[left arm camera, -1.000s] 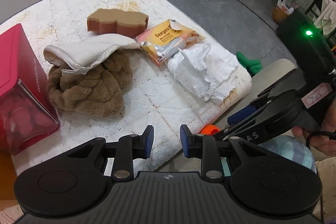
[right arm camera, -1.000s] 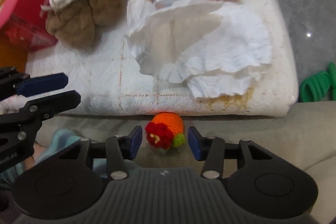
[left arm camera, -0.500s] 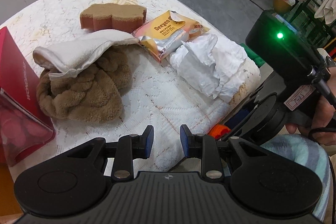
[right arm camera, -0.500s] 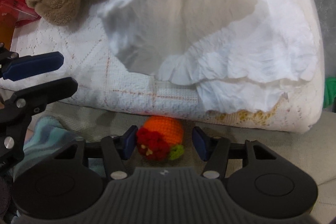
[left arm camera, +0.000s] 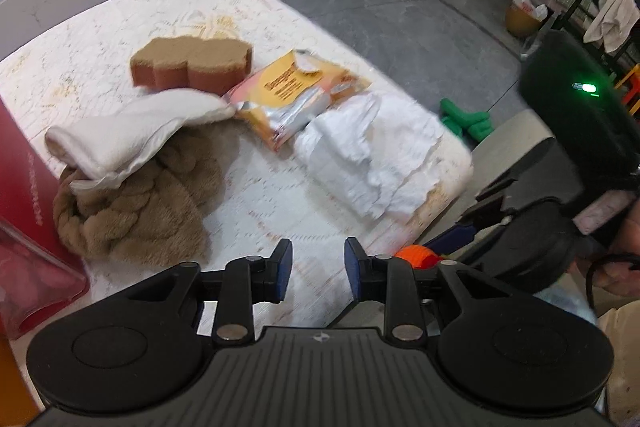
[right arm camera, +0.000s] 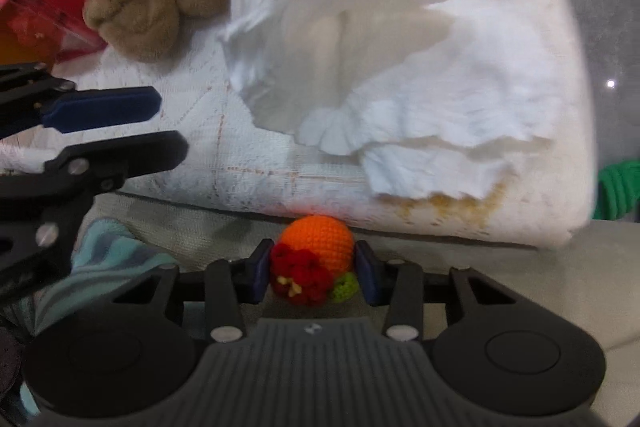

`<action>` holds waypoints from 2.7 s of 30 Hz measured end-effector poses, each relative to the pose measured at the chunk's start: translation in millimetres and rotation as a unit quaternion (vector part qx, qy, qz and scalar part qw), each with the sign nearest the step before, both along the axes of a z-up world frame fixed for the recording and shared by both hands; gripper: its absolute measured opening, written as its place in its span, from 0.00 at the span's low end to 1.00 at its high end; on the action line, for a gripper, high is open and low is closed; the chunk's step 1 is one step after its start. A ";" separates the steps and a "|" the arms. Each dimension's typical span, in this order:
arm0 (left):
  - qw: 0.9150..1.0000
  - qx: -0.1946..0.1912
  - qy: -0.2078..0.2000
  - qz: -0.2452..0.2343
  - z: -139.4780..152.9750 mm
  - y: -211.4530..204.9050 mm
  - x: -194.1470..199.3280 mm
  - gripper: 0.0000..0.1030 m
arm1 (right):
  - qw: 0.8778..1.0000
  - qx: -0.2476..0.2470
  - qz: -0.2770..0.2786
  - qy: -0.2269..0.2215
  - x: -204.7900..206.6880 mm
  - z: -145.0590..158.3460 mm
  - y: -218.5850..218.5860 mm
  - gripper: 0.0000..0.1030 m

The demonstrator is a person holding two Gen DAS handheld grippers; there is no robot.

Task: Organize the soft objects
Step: 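Grasp the orange crocheted toy with the right tool while the left tool grasps the white tissues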

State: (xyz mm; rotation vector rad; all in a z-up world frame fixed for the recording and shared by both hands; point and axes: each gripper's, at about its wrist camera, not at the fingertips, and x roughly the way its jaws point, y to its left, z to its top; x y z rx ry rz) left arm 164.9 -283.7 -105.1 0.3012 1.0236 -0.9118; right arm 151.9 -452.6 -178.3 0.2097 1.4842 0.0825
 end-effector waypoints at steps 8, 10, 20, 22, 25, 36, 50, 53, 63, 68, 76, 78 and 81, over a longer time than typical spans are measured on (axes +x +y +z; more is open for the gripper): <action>0.999 -0.037 -0.015 -0.008 -0.4 -26.6 2.6 0.62 | 0.996 -0.036 -0.057 -0.067 -31.3 44.4 -43.6 0.42; 0.998 -0.056 -0.002 -0.011 -2.5 -33.7 6.8 0.65 | 0.992 -0.049 -0.075 -0.088 -34.4 54.6 -55.3 0.42; 0.991 -0.010 -0.073 -0.108 -20.3 -93.0 -7.8 0.73 | 0.971 -0.049 -0.175 -0.155 -30.3 74.0 -94.1 0.42; 0.990 0.005 -0.077 -0.120 -24.3 -101.8 -10.5 0.75 | 0.967 -0.043 -0.193 -0.158 -23.7 64.8 -99.7 0.42; 0.989 0.029 -0.073 -0.125 -31.5 -112.5 -9.8 0.79 | 0.965 -0.031 -0.209 -0.155 -18.5 54.1 -104.3 0.42; 0.988 0.068 -0.071 -0.117 -46.5 -123.5 -5.6 0.71 | 0.964 -0.017 -0.216 -0.154 -17.7 37.9 -105.2 0.42; 0.994 0.041 -0.073 -0.065 -27.0 -101.1 1.3 0.17 | 0.965 -0.051 -0.192 -0.173 -23.7 55.9 -88.0 0.41; 0.995 0.027 -0.076 -0.057 -11.4 -91.4 3.0 0.17 | 0.962 -0.057 -0.189 -0.189 -29.8 71.7 -84.4 0.41; 0.993 0.017 -0.111 -0.026 18.6 -50.5 -6.0 0.16 | 0.959 -0.061 -0.169 -0.217 -38.4 99.9 -57.0 0.41; 0.994 0.003 -0.109 -0.002 30.4 -26.2 -6.6 0.16 | 0.960 -0.051 -0.156 -0.226 -41.3 108.1 -35.1 0.41; 0.990 -0.018 -0.135 0.040 58.1 25.1 -17.1 0.15 | 0.957 -0.021 -0.135 -0.255 -45.5 129.3 4.7 0.41; 0.987 -0.019 -0.147 0.055 67.2 41.4 -20.3 0.14 | 0.956 -0.014 -0.126 -0.265 -45.4 137.2 17.8 0.42; 0.983 -0.024 -0.162 0.079 82.1 66.7 -23.8 0.14 | 0.952 -0.005 -0.110 -0.284 -45.5 150.6 37.5 0.41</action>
